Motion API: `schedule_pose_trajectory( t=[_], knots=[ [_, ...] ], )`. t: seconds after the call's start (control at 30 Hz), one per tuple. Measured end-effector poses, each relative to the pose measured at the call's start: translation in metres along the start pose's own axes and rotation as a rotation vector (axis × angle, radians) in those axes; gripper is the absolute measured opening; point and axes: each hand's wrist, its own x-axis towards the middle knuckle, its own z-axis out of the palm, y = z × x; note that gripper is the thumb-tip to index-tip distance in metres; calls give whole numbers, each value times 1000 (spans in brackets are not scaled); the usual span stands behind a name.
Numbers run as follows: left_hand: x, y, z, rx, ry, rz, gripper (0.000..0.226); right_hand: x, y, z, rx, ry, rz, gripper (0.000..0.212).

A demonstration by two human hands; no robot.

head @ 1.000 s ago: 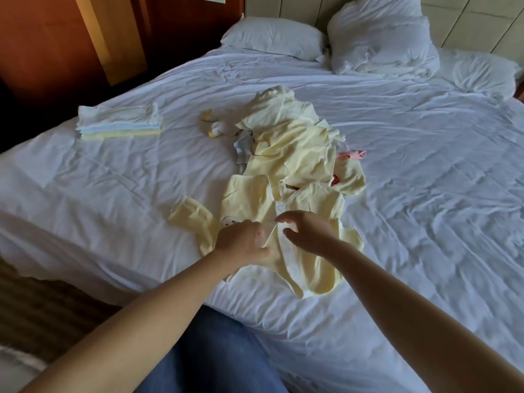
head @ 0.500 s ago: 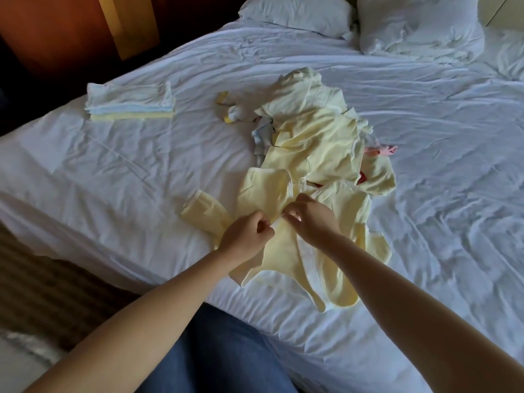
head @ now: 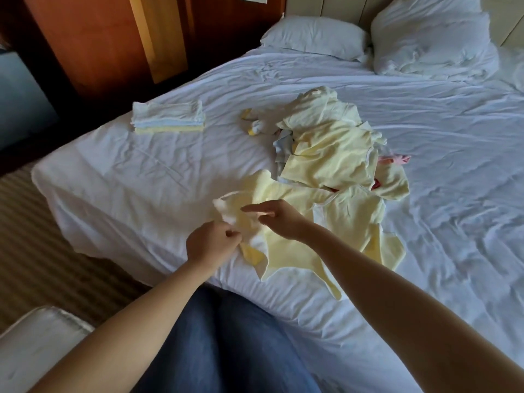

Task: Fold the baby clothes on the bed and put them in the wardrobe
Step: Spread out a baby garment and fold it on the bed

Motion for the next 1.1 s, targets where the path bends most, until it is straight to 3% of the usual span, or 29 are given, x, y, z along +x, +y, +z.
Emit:
schedule_pose_trajectory(
  t=[0.1, 0.23, 0.3, 0.37, 0.47, 0.57, 0.7, 0.83, 0.97, 1.1],
  knots=[
    [-9, -2, -2, 28, 25, 73, 40, -19, 8, -2, -88, 86, 33, 37],
    [-26, 23, 6, -63, 92, 410, 27, -64, 36, -16, -272, 114, 201, 20],
    [-33, 38, 13, -95, 53, 605, 20, -90, 49, -23, -298, 127, 248, 11],
    [-37, 51, 23, -4, -77, 724, 30, -114, 59, -26, -355, 139, 275, 4],
    [-43, 68, 36, 197, -266, 696, 39, -140, 68, -26, -390, 159, 305, 11],
    [-48, 74, 38, 251, -348, 666, 18, -157, 73, -25, -445, 113, 334, 22],
    [-52, 72, 36, 347, -525, 677, 3, -169, 72, -24, -565, 7, 290, 14],
    [-47, 84, 32, 353, -556, 634, 23, -176, 71, -31, -553, -39, 305, 14],
    [-51, 108, 38, 227, -511, 687, 23, -187, 75, -48, -592, 191, 300, 17],
    [-61, 133, 60, 241, -554, 842, 51, -200, 88, -65, -589, 250, 363, 29]
  ],
)
